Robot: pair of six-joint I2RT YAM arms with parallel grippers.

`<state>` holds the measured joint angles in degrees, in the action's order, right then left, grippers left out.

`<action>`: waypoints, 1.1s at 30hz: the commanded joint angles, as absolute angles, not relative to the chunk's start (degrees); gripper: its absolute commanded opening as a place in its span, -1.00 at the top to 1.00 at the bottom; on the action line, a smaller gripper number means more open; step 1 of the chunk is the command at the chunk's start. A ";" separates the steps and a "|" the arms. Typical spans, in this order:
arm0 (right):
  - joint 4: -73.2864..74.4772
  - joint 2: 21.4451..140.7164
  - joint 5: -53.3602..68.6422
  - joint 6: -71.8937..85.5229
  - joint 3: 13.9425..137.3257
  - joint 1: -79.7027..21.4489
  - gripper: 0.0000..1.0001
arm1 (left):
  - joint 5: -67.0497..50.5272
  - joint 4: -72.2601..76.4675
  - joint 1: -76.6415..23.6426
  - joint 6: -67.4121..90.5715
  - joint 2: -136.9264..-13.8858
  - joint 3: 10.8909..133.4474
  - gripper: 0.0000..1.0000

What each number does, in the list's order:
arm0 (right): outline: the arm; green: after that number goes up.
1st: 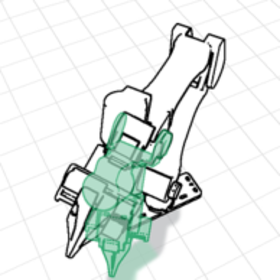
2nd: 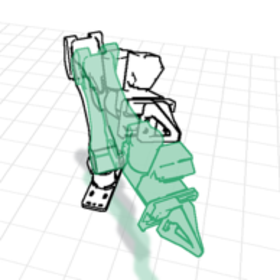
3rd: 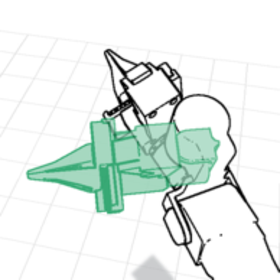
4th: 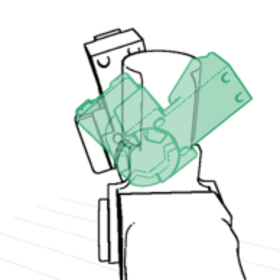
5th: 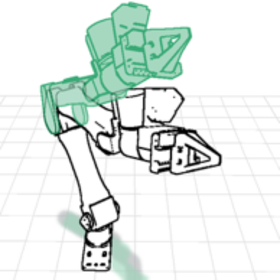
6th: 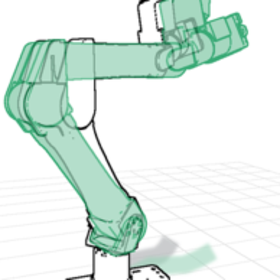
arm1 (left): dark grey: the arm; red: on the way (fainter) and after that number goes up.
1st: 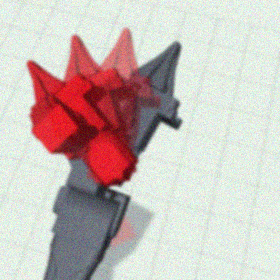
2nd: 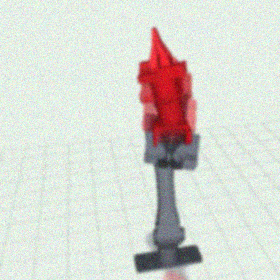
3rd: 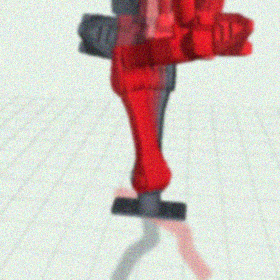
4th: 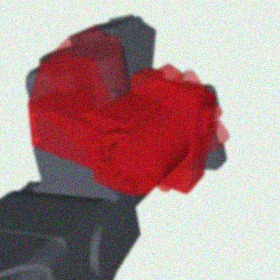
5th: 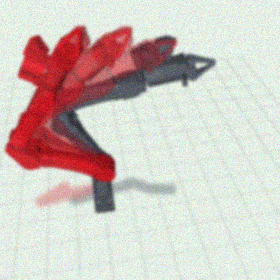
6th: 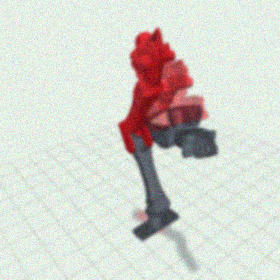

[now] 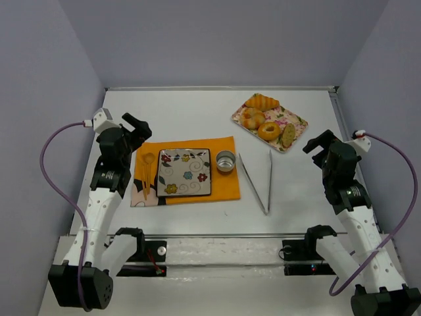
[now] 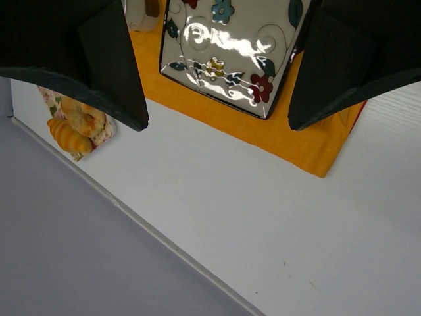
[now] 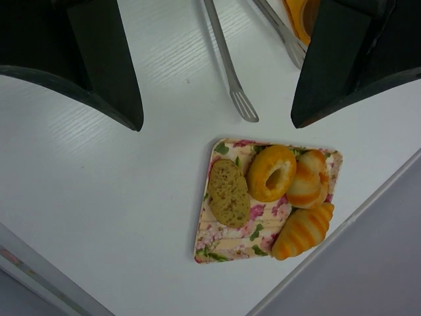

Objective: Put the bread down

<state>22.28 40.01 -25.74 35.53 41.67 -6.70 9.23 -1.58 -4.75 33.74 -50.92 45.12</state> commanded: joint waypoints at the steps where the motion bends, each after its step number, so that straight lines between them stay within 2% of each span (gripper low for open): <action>1: 20.57 39.02 -27.60 35.69 41.40 -6.42 -0.99 | 9.32 0.53 -4.31 33.93 -51.42 46.05 -0.98; 6: 20.22 37.80 -24.45 34.19 40.34 -6.42 -0.99 | 9.14 0.53 -4.31 33.84 -51.85 46.23 -0.98; 8: 19.08 37.00 -16.83 31.83 39.73 -6.42 -0.99 | 9.58 0.53 -4.31 33.92 -51.94 46.14 -0.98; 13: 19.25 37.44 -7.33 26.39 40.78 -6.42 -0.99 | 9.85 0.79 -4.31 33.93 -53.17 46.32 -0.98; 16: 21.35 42.70 -0.63 22.69 42.88 -7.29 -0.99 | 9.06 0.79 -4.31 33.75 -54.14 46.84 -0.98; 22: 24.43 58.17 -10.90 20.66 45.52 -23.28 -0.99 | 9.49 0.70 -4.31 33.49 -54.93 46.76 -0.98; 30: 26.28 71.62 -8.70 18.72 47.45 -31.37 -0.99 | 10.72 0.70 -4.31 33.40 -54.32 46.23 -0.98; 33: 28.29 76.63 -11.77 19.77 49.65 -32.87 -0.99 | 10.72 0.79 -4.31 33.40 -54.75 46.49 -0.98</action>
<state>26.04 72.71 -8.82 20.27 44.86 -31.09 9.47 -1.56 -4.75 33.71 -55.37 45.12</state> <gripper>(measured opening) 0.996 0.990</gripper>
